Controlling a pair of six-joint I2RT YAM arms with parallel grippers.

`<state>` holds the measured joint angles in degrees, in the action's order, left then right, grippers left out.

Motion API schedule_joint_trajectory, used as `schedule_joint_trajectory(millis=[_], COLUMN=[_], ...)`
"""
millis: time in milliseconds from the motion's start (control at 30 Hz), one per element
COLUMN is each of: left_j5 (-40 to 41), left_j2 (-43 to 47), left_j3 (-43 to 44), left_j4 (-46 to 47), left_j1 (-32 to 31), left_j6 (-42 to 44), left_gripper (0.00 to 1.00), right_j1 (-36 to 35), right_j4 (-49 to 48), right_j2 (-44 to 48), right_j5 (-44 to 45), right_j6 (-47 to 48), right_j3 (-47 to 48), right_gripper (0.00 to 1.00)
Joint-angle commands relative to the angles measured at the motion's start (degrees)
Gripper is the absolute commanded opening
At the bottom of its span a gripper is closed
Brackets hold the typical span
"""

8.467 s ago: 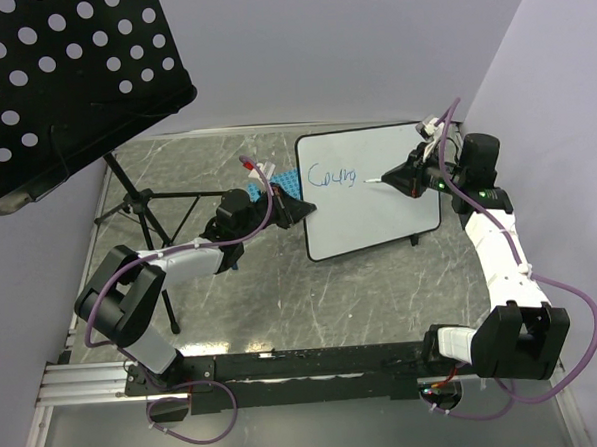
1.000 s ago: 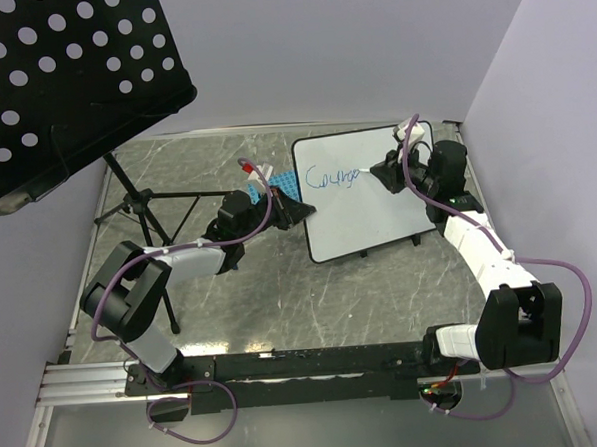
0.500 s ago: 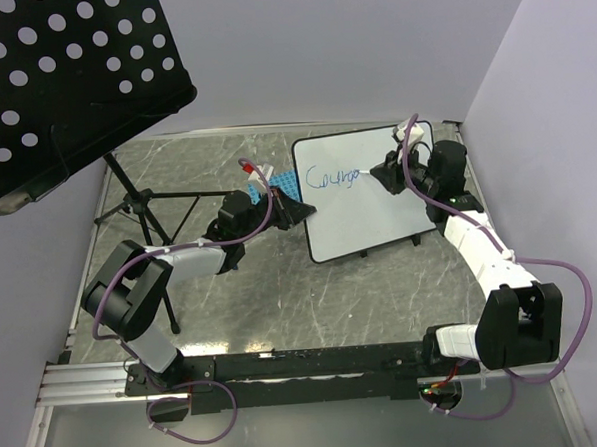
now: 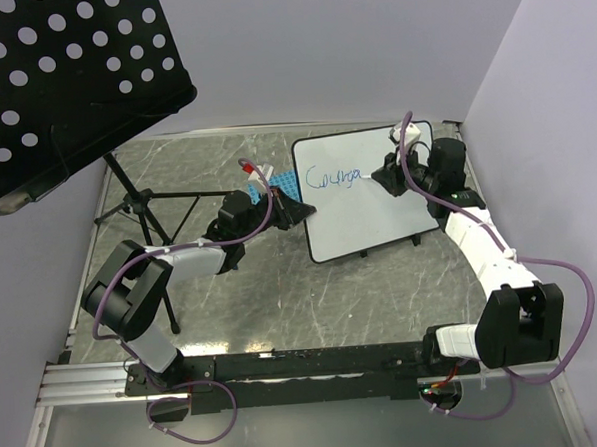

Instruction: Write a sentence on the whiteboard

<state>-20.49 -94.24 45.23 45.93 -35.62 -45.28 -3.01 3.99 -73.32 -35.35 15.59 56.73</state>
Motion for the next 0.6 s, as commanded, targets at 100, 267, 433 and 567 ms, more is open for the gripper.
schedule_joint_trajectory(millis=[100, 267, 433, 567], left_j5=[-1.9, -1.7, -1.8, -1.7], left_j2=[0.3, -0.2, -0.5, -0.7], left_j3=[1.8, 2.0, 2.7, 2.9], left_j4=[2.7, 2.7, 2.4, 2.2], left_j1=[-0.4, -0.5, -0.5, -0.4], left_j6=[4.4, 4.6, 4.8, 5.1], left_gripper=[0.01, 0.01, 0.01, 0.01], right_j1=[0.4, 0.5, 0.7, 0.8], right_j4=[4.8, 5.7, 7.2, 8.2], right_j2=[-1.6, -1.2, -1.1, -1.3], right_j5=[-1.9, -3.1, -4.9, -6.6], right_j6=[2.9, 3.9, 4.7, 5.0], right_j3=[3.3, 3.1, 3.2, 3.5], right_gripper=[0.0, 0.0, 0.0, 0.0])
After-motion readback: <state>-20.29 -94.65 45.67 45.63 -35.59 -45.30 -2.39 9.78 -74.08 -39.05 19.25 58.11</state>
